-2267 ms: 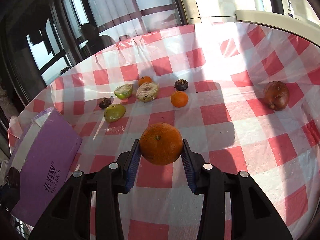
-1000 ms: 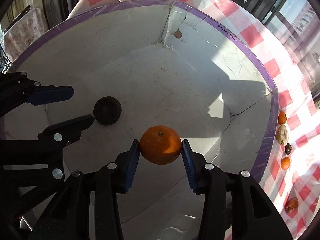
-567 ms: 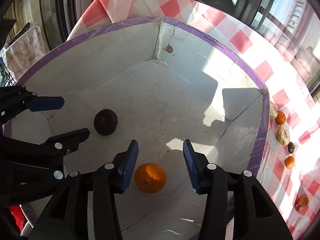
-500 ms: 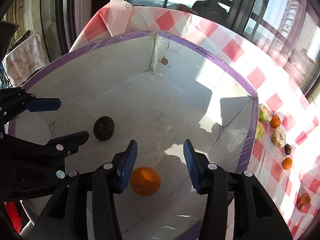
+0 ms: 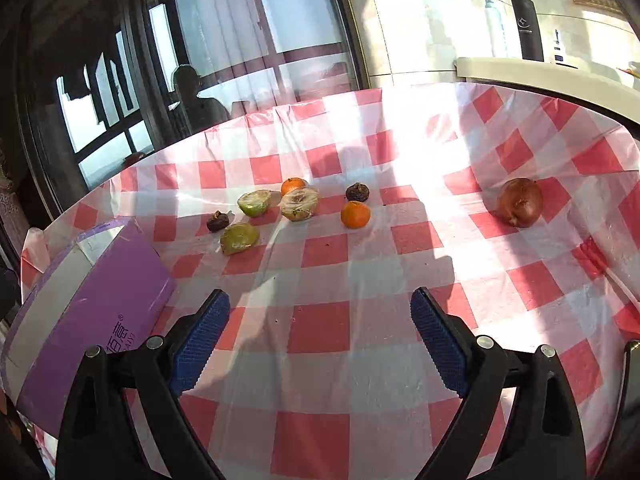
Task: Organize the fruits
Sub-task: 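Move the right tool to the brown fruit and grasp it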
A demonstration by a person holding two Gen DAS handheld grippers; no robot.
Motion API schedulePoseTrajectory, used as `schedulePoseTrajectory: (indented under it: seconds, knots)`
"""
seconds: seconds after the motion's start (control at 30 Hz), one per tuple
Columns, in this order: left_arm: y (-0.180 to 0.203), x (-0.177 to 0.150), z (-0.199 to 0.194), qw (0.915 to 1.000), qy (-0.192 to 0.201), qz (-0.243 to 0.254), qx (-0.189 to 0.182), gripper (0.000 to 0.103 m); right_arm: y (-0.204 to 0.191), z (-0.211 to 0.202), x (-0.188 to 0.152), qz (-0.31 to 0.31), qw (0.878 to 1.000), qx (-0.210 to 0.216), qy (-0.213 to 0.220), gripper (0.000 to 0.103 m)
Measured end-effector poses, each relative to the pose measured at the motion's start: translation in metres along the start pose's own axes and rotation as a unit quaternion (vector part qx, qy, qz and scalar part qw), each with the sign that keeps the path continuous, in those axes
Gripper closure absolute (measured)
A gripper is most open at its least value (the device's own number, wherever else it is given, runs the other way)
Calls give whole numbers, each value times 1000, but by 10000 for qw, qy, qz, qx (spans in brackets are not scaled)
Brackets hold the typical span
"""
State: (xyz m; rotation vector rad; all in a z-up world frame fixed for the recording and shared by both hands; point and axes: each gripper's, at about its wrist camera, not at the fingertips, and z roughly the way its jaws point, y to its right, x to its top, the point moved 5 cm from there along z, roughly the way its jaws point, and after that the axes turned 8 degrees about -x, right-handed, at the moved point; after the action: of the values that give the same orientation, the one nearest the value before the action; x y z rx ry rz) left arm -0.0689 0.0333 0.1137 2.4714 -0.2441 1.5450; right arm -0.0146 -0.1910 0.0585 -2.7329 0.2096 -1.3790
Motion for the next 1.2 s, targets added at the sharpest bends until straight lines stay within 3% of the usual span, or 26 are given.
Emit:
schedulePoseTrajectory:
  seconds: [0.1, 0.2, 0.3, 0.37, 0.43, 0.5, 0.73, 0.93, 1.0, 1.07, 1.2]
  knots:
    - [27, -22, 73, 9973, -589, -71, -443, 2, 66, 31, -7, 501, 9942, -863, -388, 14]
    - [37, -37, 129, 9943, -925, -257, -466, 2, 113, 50, -4, 938, 9854, -1332, -498, 14]
    - [23, -46, 168, 9901, -1076, -775, -454, 2, 145, 68, -1, 1264, 9774, -1588, -585, 14]
    - [9, -55, 184, 9824, -1322, -1243, -449, 2, 159, 79, 2, 1552, 9733, -1547, -682, 14]
    - [-6, -57, 186, 9743, -1371, -1724, -463, 2, 168, 87, 9, 1736, 9707, -1540, -615, 14]
    - [-13, -57, 178, 9735, -1093, -1943, -514, 2, 175, 98, 16, 1883, 9675, -1575, -600, 14]
    - [-5, -56, 183, 9752, -1257, -1752, -489, 2, 191, 148, 53, 2191, 9561, -1856, -580, 14]
    - [-5, -57, 184, 9754, -1274, -1744, -442, 2, 189, 180, 67, 1900, 9474, -2372, -1004, 15]
    - [-6, -57, 184, 9754, -1269, -1750, -439, 2, 185, 185, 68, 1671, 9455, -2552, -1134, 19]
    - [-6, -58, 185, 9754, -1273, -1746, -442, 2, 179, 186, 69, 1436, 9450, -2698, -1163, 38]
    - [-7, -59, 184, 9748, -1271, -1781, -443, 2, 174, 171, 62, 1527, 9524, -2440, -1006, 41]
